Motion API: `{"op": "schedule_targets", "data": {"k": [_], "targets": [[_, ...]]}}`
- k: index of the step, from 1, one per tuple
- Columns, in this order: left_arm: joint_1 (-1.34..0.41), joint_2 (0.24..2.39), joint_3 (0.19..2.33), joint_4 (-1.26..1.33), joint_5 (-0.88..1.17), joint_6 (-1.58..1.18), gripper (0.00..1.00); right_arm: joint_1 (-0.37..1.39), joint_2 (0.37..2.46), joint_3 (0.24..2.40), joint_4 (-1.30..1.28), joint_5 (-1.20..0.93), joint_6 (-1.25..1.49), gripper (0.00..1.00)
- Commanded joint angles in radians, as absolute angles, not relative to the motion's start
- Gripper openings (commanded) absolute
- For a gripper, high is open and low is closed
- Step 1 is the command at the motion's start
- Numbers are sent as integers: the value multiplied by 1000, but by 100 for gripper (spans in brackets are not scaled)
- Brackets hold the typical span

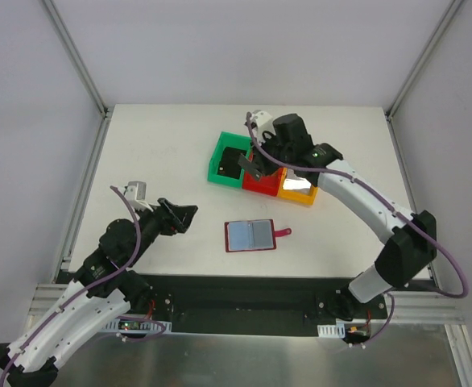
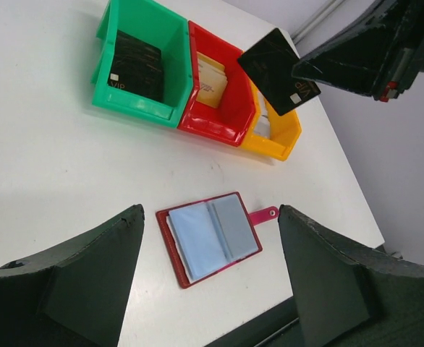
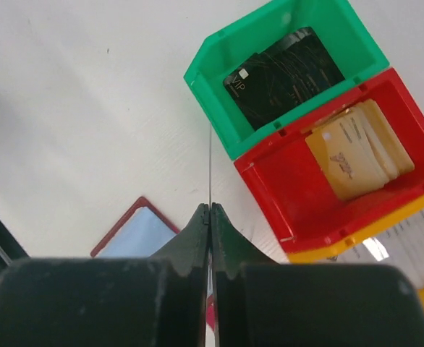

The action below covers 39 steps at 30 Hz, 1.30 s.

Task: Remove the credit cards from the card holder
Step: Place the credit card in the storage box.

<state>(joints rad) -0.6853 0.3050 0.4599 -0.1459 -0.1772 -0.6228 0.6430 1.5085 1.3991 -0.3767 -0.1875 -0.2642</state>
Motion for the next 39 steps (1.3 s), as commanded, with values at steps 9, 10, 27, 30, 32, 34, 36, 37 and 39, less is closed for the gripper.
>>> {"op": "schedule_targets", "data": {"k": [9,10,27,30,32,34,36,37,39], "targets": [[-675,304,449,-202,-158,-627,73,581,1928,1903,-619,-652,-678,0],[-675,301,448,-209,-163,-624,73,581,1953,1929,-649,-679,-716,0],[-675,354,449,-278,-222,-584,71,580,2135,1947,-574,-657,-891,0],[-675,354,449,-276,-229,-586,71,581,2125,1910,-485,-667,-868,1],[-675,350,446,-276,-239,-584,71,580,2134,1917,-462,-678,-859,0],[-675,347,445,-276,-242,-584,71,580,2147,1936,-456,-684,-853,0],[-675,348,442,-276,-242,-586,71,580,2170,1963,-462,-678,-853,0],[-675,350,442,-276,-241,-587,71,580,2186,1977,-471,-672,-859,0],[-675,354,439,-276,-239,-589,71,581,2216,2015,-495,-660,-870,0]]}}
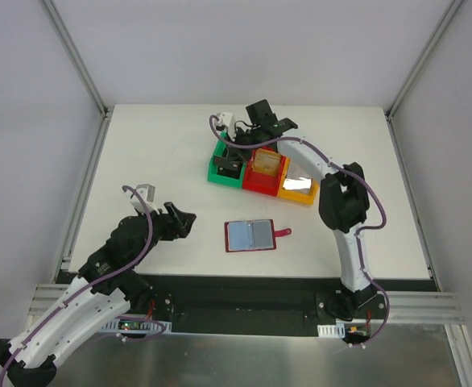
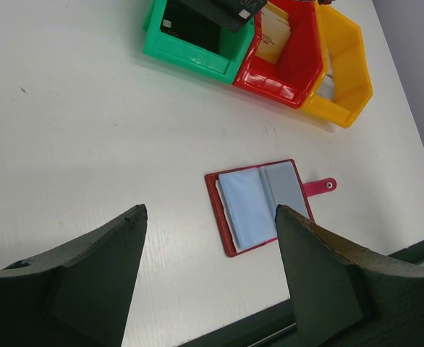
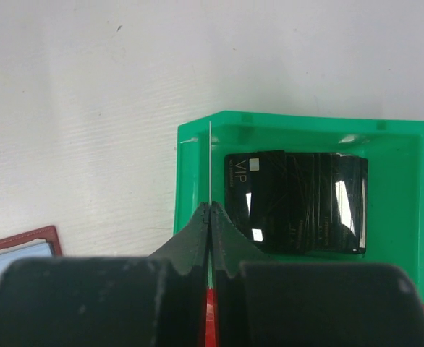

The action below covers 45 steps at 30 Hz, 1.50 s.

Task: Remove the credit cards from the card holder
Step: Place the credit card in the storage box.

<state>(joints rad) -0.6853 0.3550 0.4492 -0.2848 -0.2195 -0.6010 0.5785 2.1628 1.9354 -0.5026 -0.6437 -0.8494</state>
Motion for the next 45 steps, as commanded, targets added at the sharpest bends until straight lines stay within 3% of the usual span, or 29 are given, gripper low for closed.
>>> {"op": "schedule_targets", "data": {"k": [1,12,22,34,45], "targets": [[-675,354,437,-276,-236,-591,71,581,2226,2026,-506,-658,-873,0],[-675,367,428,-276,-238,-595,71,592,2255,1990,-430,-578,-862,0],[-675,385,431,-276,-238,-598,71,603,2307,2022,-546,-537,-943,0],[-675,385,425,-275,-233,-604,71,604,2310,2032,-597,-630,-942,0],[-675,400,428,-275,-230,-607,71,606,2349,2057,-623,-523,-931,0]]}}
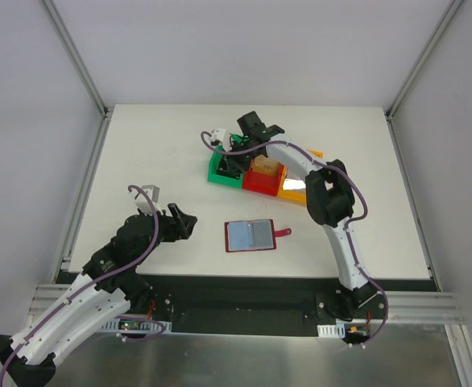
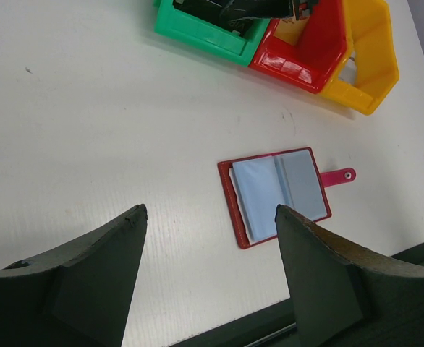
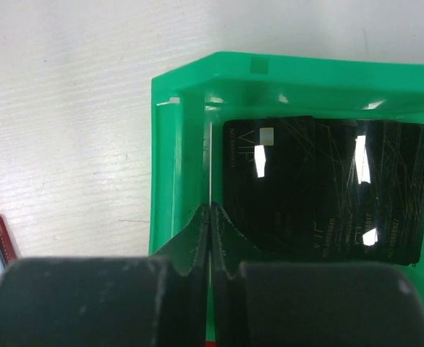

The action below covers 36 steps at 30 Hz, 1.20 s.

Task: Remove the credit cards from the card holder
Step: Place the credit card in the storage box.

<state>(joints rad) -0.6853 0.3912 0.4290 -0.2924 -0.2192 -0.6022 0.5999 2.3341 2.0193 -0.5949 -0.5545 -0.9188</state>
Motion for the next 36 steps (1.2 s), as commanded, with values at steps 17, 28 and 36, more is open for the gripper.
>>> {"op": "schedule_targets", "data": {"k": [17,28,36], "targets": [[-675,410,430,-273,-227,-606,72,606,2344,2060,-568,-463,-873,8],[-675,403,433,-273,-224,-607,72,606,2324,2077,-552,-420,-833,24],[-675,384,428,-275,-219,-607,72,601,2281,2095,-505,-353,-779,40]]}}
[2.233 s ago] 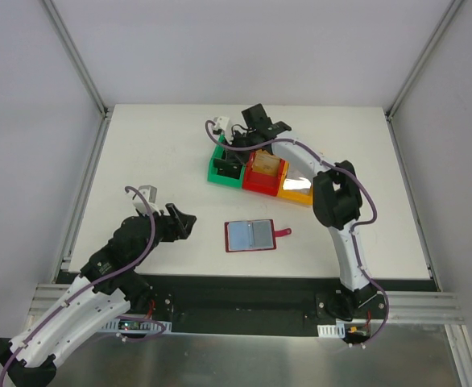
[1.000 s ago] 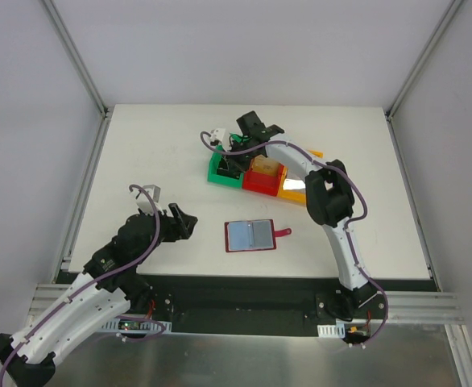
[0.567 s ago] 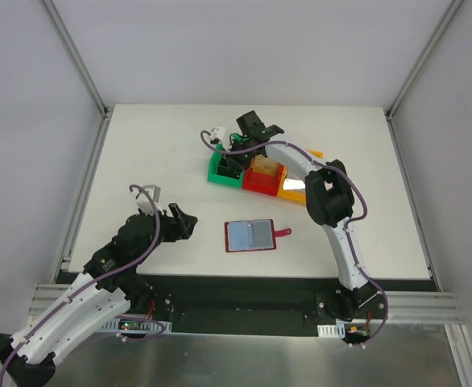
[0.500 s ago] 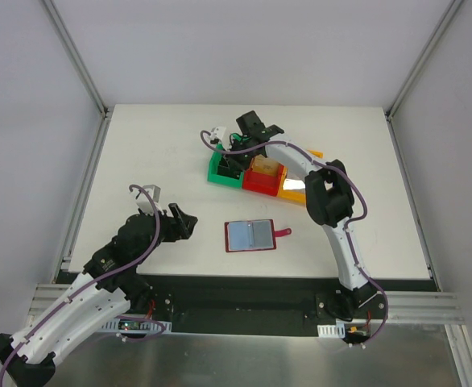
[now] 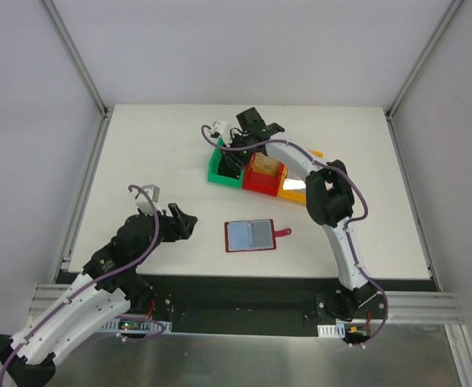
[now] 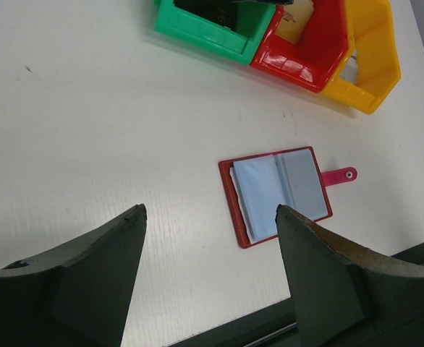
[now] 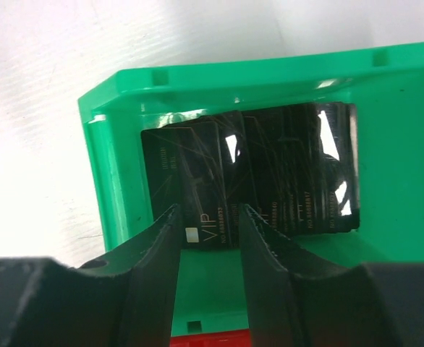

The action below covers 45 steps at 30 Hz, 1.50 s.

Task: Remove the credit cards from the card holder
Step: Place the credit card in the storage box, then remove the credit card from the card holder.

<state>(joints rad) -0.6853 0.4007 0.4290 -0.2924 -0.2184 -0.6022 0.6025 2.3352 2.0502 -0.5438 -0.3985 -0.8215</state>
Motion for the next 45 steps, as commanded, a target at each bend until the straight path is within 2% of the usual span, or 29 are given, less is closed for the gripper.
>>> {"op": "schedule_targets", "data": {"k": [1,5,11,14,17,18,19,20,24,28,32,36,39,45], "targets": [[-675,383,428,-275,-221,-607,72,601,2267,2094,-496,-342,-769,41],[-675,377,429,-275,-218,-607,71,594,2180,2025,-396,-298,-715,42],[-675,377,428,-272,-216,-624,73,594,1890,1746,-132,-192,-614,45],[-675,405,428,-256,-204,-638,73,600,1754,1636,-132,-176,-543,63],[-675,455,426,-233,-167,-658,71,629,1605,1459,-101,-144,-503,70],[-675,481,431,-230,-154,-666,69,646,1561,1400,-80,-111,-476,77],[-676,507,440,-229,-134,-678,68,655,1495,1320,-74,-85,-438,98],[-676,541,446,-227,-114,-681,68,663,1452,1287,-72,-78,-402,96],[-681,632,468,-210,-61,-698,69,666,1294,1064,-75,-14,-198,96],[-706,682,459,-173,-60,-709,69,669,1188,905,-89,176,-14,96],[-788,771,488,-155,-89,-713,69,666,1077,815,-167,124,64,96],[-903,886,532,-131,-152,-742,70,602,950,591,-28,24,236,98],[-920,949,540,-69,-112,-772,69,586,905,523,9,-57,242,89],[-920,1054,578,-5,-74,-765,66,587,887,483,-78,-86,235,82]]}}
